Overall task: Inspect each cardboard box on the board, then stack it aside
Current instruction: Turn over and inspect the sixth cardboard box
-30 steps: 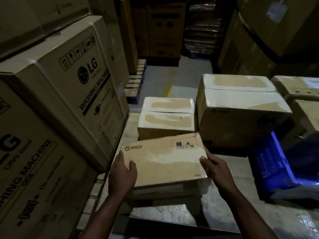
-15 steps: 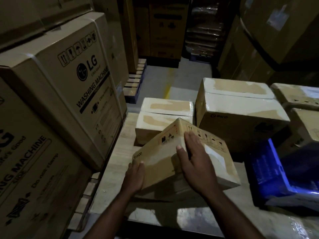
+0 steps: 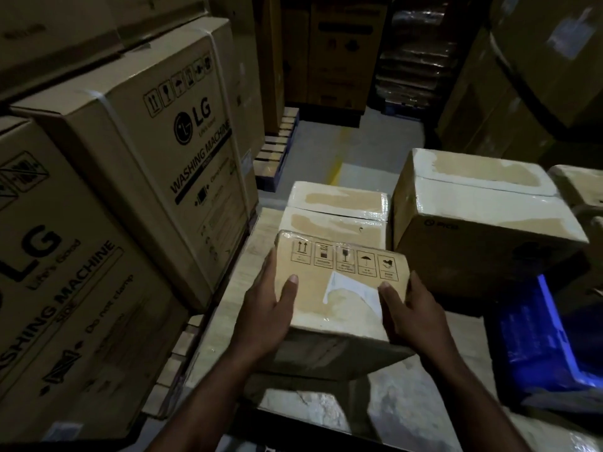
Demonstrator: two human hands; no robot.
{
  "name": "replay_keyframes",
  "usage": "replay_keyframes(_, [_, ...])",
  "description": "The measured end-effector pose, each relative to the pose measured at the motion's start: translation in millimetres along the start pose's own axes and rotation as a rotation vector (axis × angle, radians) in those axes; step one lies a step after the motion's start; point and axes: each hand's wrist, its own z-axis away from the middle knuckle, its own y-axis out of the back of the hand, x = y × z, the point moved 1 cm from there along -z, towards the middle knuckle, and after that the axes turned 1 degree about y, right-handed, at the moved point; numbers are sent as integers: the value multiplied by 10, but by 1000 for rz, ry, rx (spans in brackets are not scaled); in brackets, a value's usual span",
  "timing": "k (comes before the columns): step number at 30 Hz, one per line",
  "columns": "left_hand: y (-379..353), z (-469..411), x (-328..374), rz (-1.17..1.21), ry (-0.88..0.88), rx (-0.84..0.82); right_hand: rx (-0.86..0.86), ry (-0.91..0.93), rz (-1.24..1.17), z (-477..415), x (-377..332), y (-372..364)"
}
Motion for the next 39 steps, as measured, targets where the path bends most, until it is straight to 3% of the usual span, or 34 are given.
replay_keyframes(5, [-132,105,-267,-104,55,11,46,39,266,-58,-54,-87])
replay_keyframes(9, [-224,141,-297,-179,52,22,118,35,336,-11,-3,-157])
replay_keyframes(13, [-158,98,-240,-681,-166,15,230,302,535,38,-64,-237])
replay_keyframes(16, [-151,5,-85,-897,-278,-88,115,518,421,74,-219,-387])
replay_keyframes(22, [-277,-168,-52,-895,-329,-177,-132,719,453,24,-396,-681])
replay_keyframes(32, [-291,-198,-14,-952,-310,-219,-208,692,434,-25,-419,-613])
replay_keyframes(39, [-623,-200,240,-851,-452,-322,-98,579,474,-136,-202,-92])
